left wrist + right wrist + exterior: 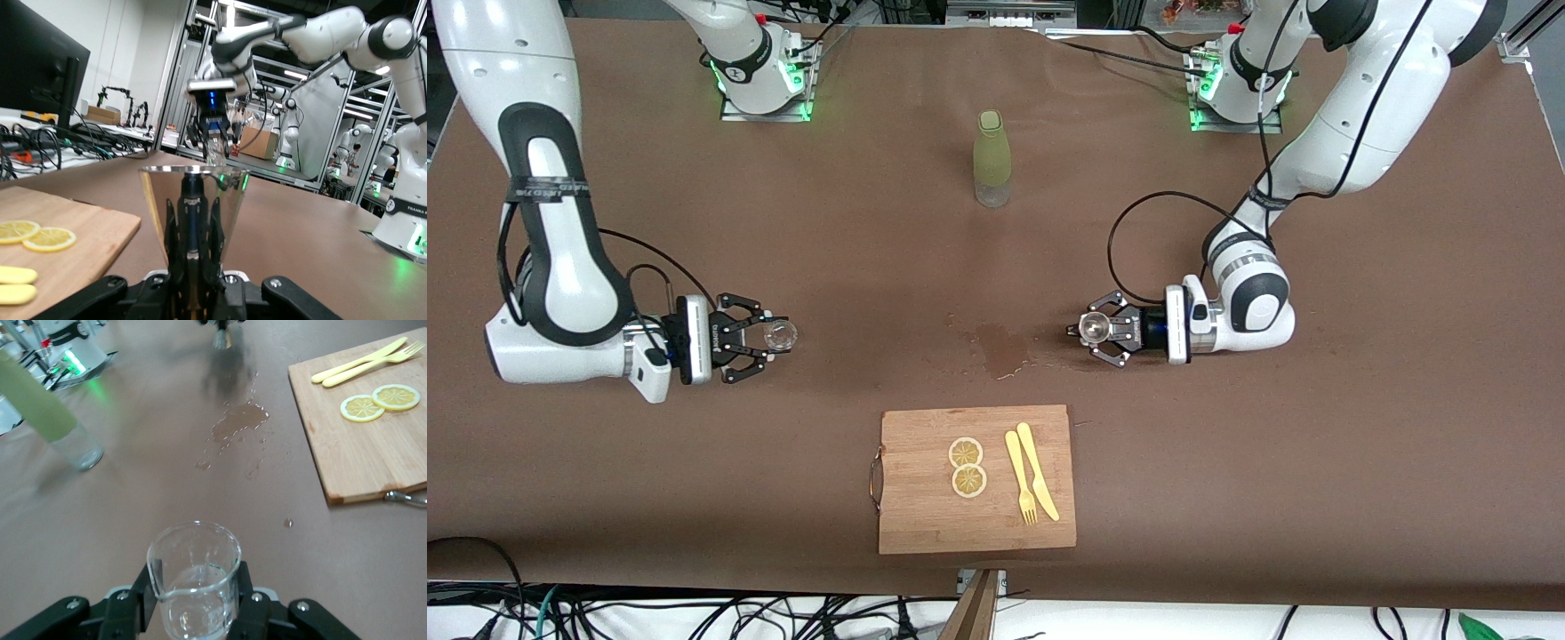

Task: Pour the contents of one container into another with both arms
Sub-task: 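Lift the beaker with the right gripper while the left gripper brings the jigger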

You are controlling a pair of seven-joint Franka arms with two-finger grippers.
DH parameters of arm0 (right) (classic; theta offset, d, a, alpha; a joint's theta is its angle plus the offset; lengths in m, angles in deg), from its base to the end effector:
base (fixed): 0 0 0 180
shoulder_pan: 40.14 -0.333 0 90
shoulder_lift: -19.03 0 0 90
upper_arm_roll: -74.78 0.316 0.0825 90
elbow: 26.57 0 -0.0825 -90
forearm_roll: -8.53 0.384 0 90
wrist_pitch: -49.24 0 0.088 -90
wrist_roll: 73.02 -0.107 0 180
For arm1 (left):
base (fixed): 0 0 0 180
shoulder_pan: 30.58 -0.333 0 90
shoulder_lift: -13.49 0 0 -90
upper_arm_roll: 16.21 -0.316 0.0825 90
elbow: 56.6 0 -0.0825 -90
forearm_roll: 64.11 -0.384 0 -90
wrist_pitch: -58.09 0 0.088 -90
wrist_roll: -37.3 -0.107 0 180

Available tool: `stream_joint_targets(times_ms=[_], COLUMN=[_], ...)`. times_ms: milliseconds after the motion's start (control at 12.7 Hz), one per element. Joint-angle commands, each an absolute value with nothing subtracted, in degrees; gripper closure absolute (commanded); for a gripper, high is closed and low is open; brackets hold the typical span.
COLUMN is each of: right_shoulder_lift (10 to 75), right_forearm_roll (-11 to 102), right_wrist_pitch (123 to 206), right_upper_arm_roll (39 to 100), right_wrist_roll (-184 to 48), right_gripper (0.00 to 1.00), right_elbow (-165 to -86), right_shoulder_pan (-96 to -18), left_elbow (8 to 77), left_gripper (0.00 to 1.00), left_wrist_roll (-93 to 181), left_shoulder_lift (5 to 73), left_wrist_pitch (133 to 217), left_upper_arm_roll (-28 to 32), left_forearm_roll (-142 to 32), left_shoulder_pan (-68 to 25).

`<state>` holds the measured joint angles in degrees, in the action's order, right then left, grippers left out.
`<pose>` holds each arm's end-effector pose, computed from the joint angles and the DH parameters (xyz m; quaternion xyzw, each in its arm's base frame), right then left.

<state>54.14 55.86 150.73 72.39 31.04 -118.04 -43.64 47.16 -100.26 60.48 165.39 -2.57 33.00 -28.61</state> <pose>0.6560 0.0804 0.2686 -0.6752 -0.6154 -0.1544 0.3762 0.5806 -0.2325 0.1222 0.5799 -0.4238 0.4411 0.5380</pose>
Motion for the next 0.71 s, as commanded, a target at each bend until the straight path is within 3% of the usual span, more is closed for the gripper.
stream_joint_targets(times_ms=[0, 473, 631], right_shoulder_lift=[50.8, 50.7, 50.8], right_forearm_roll=[51.9, 41.9, 39.1], right_wrist_pitch=[153.8, 154.0, 154.1], right_upper_arm_roll=[72.1, 72.0, 71.9], right_wrist_roll=[20.5, -0.9, -6.2], right_gripper=[0.71, 0.71, 0.70], right_elbow=[-118.1, -110.0, -108.8], right_shoulder_pan=[-48.5, -57.6, -60.3], left_elbow=[44.2, 42.6, 42.6], left_gripper=[1.00, 1.00, 1.00], left_wrist_roll=[-103.2, -107.3, -107.5], left_shoulder_lift=[63.3, 63.5, 63.8], left_wrist_pitch=[167.3, 183.7, 185.1], left_upper_arm_roll=[-1.2, 4.4, 6.1], left_forearm_roll=[35.0, 34.9, 35.2], left_shoulder_pan=[-26.5, -24.9, -24.4])
